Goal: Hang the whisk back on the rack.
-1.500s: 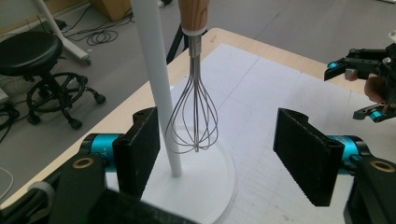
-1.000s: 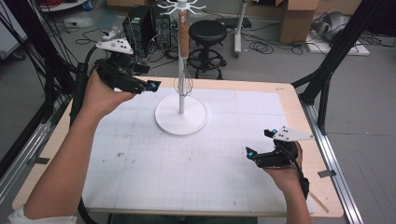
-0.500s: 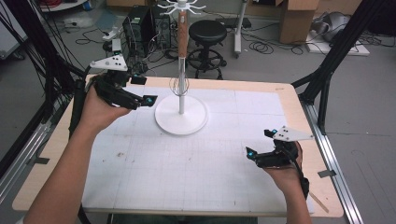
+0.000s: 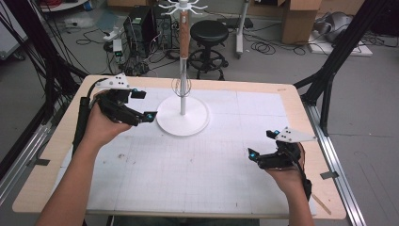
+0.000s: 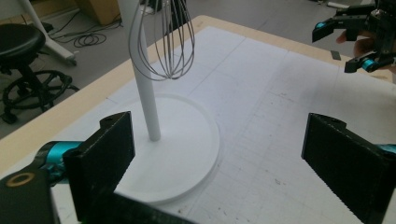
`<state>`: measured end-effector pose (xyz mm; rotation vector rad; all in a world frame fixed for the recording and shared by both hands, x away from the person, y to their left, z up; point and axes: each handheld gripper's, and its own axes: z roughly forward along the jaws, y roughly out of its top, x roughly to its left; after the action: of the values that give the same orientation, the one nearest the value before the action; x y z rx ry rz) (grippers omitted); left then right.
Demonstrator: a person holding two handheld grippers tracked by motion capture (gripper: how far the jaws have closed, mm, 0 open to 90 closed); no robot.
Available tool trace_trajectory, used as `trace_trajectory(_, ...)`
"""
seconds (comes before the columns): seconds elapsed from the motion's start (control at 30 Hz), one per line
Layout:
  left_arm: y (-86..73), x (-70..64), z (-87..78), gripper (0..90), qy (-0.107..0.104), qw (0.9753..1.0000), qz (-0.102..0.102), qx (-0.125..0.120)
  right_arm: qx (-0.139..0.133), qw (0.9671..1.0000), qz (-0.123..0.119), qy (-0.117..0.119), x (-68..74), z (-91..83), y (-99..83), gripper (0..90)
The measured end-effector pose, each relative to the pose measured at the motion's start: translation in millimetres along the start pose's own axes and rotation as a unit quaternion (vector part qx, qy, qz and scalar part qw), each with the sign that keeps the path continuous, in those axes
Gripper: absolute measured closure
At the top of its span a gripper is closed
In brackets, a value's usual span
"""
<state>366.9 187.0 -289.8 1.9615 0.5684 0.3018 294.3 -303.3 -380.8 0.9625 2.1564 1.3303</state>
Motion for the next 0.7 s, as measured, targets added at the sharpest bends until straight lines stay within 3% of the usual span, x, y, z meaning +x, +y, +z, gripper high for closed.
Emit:
trace_trajectory(0.1, -14.1, -1.3, 0.5, 8.9, 0.010, 0.9999, -0.003, 0.001, 0.000, 1.0000, -0.001, 0.000, -0.4, 0.1, -0.1, 0.4)
trace_trajectory(0.4, -54.6, -5.7, 0.0, 7.1, 0.011, 0.9996, -0.023, -0.010, 0.004, 1.0000, 0.001, 0.000, 0.3, 2.5, -0.5, 0.4)
trace_trajectory(0.7, -68.4, -14.2, -0.1, 6.2, 0.001, 0.9997, -0.020, -0.016, 0.006, 1.0000, 0.000, -0.001, -1.4, 4.7, -0.5, 0.4)
